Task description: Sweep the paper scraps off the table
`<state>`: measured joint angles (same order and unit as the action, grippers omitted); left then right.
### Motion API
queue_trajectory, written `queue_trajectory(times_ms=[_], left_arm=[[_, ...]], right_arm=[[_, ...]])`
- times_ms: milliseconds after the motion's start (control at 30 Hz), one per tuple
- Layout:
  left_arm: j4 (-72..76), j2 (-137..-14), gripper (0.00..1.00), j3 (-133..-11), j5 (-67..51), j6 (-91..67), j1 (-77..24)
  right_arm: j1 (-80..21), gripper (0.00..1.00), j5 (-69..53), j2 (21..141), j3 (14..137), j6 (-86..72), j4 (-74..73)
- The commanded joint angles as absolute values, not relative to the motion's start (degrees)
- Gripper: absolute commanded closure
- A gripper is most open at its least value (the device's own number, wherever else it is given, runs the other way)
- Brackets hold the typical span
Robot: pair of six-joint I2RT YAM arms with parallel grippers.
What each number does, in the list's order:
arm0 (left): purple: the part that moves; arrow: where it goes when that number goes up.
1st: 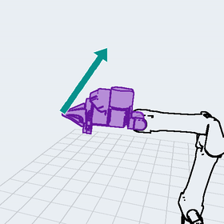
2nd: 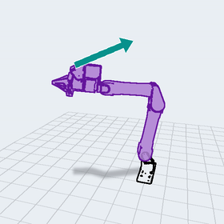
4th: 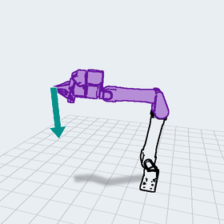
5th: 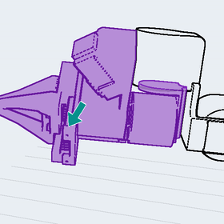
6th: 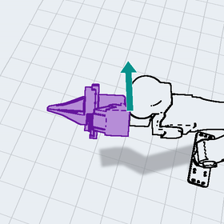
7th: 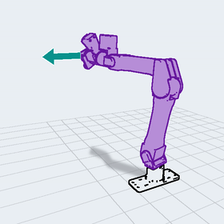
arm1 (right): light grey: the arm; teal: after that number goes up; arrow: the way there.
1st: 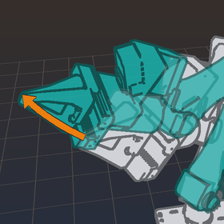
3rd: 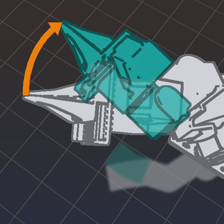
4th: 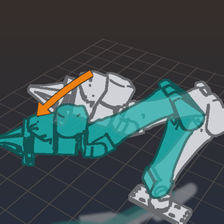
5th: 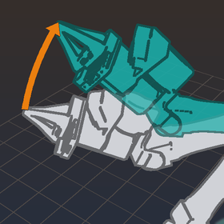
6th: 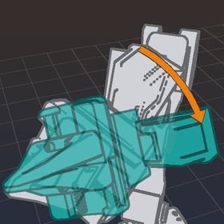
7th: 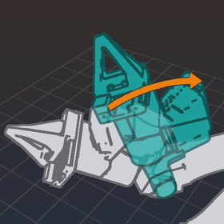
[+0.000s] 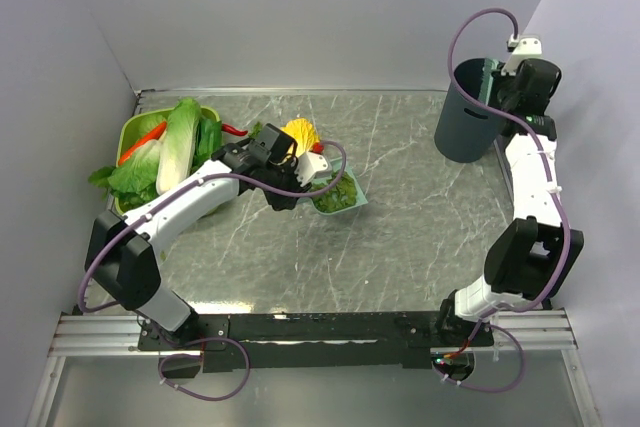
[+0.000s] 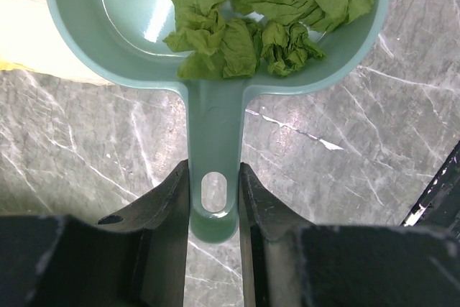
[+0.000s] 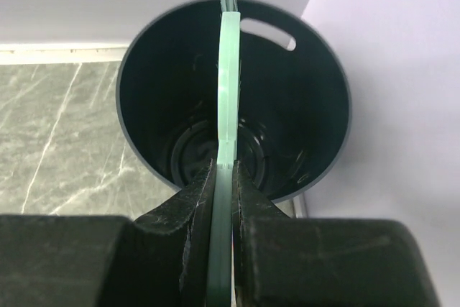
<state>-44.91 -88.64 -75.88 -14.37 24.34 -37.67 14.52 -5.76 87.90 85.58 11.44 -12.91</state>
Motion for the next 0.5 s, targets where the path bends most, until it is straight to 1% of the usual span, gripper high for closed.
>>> queue_trajectory(times_ms=[0, 467], left_arm=[[-43.9, -88.4, 0.99, -77.7, -16.2, 25.0, -37.5], [-43.4, -90.4, 0.99, -79.1, -17.3, 24.7, -37.5]], right_arm=[[14.9, 1.00, -6.8, 88.0, 83.9, 12.0, -10.7], [14.9, 1.00, -6.6, 84.7, 79.5, 12.5, -13.7]])
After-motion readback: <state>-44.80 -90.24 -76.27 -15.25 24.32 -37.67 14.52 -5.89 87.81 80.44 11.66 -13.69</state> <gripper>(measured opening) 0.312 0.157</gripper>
